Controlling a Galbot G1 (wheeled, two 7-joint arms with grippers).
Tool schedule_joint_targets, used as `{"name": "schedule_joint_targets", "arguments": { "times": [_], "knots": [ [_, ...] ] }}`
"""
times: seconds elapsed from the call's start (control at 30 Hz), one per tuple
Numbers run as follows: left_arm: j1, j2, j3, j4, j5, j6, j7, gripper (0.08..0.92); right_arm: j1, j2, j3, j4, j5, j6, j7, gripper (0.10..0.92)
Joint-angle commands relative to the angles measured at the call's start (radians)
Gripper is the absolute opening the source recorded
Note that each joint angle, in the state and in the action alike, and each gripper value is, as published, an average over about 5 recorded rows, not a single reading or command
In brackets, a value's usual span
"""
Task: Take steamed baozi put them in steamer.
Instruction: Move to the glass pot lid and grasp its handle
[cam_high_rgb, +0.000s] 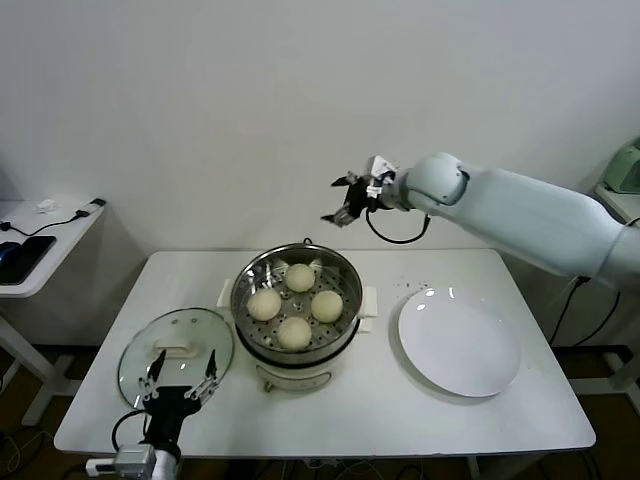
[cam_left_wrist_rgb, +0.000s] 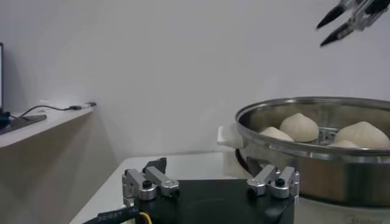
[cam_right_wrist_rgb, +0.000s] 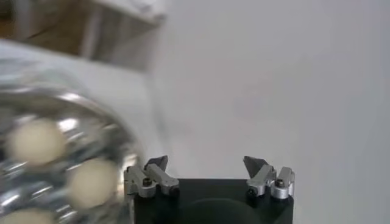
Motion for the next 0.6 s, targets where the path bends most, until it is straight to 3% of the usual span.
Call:
{"name": "schedule_joint_targets", "arguments": {
  "times": [0.03,0.27,0.6],
  "knots": [
    [-0.026,0.002,-0.005,0.016,-0.028,0.002,-0.022,0.823,-0.639,-0.222,0.686,0.097,-0.125,0.167,0.445,0.823],
    [-0.050,0.014,-0.013,0.041,-0.036,0.003,-0.029,0.823,-1.128,-0.200,1.098,0.208,-0.219,0.270,0.481,0.823],
    [-0.050,0.018,-0.012,0.051,-0.014,-0.017,-0.034,0.823,-1.564,0.005,1.454,0.295,-0.276,0.438,0.436,0.823]
  ]
}}
